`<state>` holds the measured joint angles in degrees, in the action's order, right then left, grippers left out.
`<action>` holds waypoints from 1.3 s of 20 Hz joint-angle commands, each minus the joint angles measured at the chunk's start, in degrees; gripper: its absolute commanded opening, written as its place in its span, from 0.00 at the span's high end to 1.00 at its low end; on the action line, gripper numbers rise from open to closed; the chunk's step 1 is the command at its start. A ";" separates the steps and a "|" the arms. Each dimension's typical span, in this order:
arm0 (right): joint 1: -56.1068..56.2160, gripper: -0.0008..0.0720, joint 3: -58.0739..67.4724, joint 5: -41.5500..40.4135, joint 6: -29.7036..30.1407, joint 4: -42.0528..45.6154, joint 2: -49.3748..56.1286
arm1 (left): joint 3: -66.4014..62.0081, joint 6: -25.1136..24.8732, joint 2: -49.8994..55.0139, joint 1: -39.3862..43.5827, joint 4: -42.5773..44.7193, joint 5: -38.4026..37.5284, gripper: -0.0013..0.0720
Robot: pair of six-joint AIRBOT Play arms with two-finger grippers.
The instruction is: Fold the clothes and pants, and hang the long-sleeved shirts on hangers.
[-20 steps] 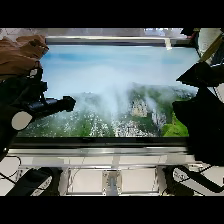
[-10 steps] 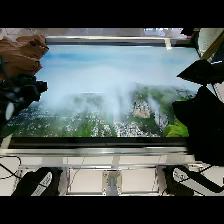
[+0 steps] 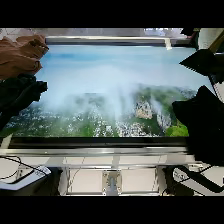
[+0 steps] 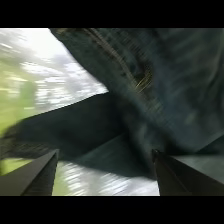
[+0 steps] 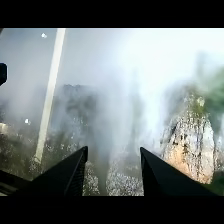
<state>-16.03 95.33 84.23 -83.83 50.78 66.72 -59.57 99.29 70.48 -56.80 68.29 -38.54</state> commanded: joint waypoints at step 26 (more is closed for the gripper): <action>11.37 0.45 0.07 -13.68 -7.63 5.86 -0.02 | -22.80 -24.92 31.78 4.57 -35.56 4.79 0.96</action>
<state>-5.04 95.33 70.89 -91.50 55.72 66.83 -81.89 77.58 104.09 -52.80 32.58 -28.47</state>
